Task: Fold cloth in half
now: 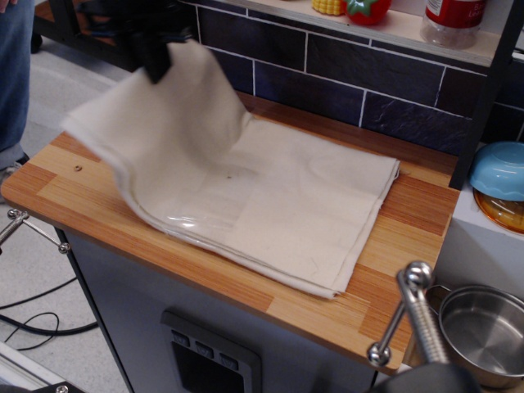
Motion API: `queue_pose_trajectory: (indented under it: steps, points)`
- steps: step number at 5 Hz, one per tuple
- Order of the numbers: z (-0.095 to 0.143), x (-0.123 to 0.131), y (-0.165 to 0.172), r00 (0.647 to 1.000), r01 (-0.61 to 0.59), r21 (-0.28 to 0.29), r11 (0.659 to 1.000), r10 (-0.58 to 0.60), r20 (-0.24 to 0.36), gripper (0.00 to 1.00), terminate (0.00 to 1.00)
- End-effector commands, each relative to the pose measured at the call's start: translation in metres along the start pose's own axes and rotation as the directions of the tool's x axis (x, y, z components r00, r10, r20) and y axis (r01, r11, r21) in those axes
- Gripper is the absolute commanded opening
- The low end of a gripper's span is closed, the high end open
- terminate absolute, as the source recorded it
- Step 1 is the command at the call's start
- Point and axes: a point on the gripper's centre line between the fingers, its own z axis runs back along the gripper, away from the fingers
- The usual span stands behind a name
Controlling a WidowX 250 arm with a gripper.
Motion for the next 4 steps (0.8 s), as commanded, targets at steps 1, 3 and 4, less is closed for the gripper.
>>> queue_pose_trajectory:
  steps: [1,3,4]
  points:
    - [0.015,0.006,-0.052,0.999,0.006,-0.015,1.0,-0.005,0.051,0.0,0.0]
    - [-0.023,-0.001,-0.114,0.998,0.052,0.085,0.995,-0.048,-0.051,1.0,0.0]
    - [-0.03,-0.011,-0.132,0.992,0.108,0.097,0.989,-0.1,-0.08,1.0,1.0]
